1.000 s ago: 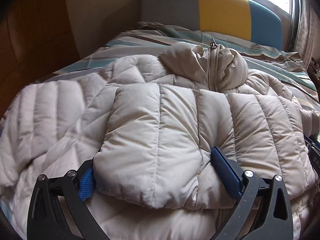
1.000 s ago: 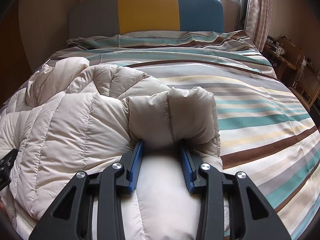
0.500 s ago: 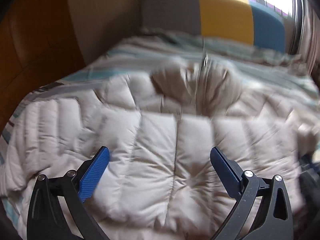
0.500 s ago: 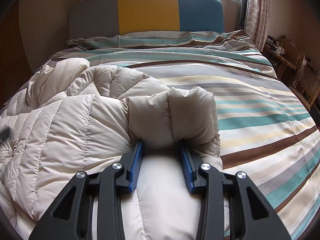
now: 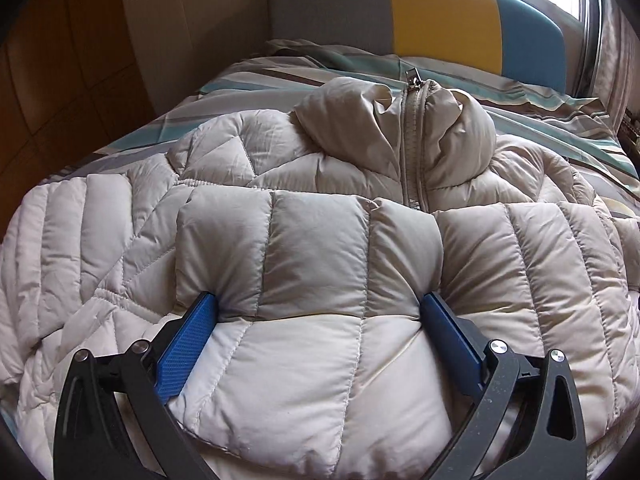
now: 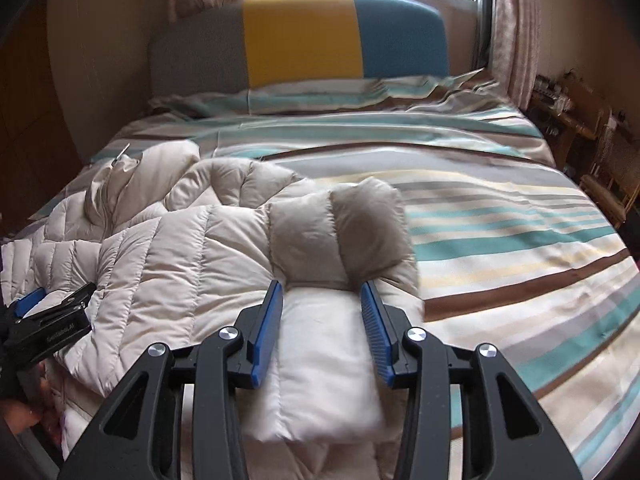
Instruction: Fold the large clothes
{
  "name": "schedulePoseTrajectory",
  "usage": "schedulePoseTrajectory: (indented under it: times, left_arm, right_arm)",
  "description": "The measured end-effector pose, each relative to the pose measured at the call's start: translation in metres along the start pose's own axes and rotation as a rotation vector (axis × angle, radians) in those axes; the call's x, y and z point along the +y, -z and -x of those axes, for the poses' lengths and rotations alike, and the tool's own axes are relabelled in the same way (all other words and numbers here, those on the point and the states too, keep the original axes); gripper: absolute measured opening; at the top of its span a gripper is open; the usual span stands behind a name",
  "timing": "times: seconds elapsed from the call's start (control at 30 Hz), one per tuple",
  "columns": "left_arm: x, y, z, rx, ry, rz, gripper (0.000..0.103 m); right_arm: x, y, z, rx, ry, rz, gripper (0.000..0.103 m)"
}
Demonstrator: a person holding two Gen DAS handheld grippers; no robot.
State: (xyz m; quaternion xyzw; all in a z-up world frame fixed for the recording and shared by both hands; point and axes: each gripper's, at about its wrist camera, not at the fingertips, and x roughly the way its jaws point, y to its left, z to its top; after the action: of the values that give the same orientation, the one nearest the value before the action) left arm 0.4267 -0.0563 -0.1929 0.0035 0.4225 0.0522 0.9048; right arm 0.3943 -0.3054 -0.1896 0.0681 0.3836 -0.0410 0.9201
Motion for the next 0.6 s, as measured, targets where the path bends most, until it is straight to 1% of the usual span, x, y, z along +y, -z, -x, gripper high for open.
schedulePoseTrajectory:
  times: [0.07,0.17,0.23,0.43,0.6]
  left_arm:
    - [0.001,-0.001,-0.002,-0.002,0.003,0.002,0.1]
    - [0.0,0.001,0.0,-0.003,0.003,0.002,0.1]
    - [0.0,0.0,0.0,-0.003,0.003,0.001,0.1]
    - [-0.001,0.001,0.001,-0.005,0.006,0.005,0.1]
    - [0.007,0.0,0.008,-0.002,0.021,0.011,0.1]
  right_arm:
    - [-0.001,0.004,-0.013,0.041,0.004,-0.008,0.04]
    - [0.012,0.005,-0.02,0.038,0.054,0.052,0.042]
    - [0.015,0.006,-0.024,0.036,0.071,0.071,0.042]
    - [0.016,0.007,-0.027,0.036,0.07,0.068,0.043]
    - [0.015,0.008,-0.026,0.033,0.075,0.069,0.043]
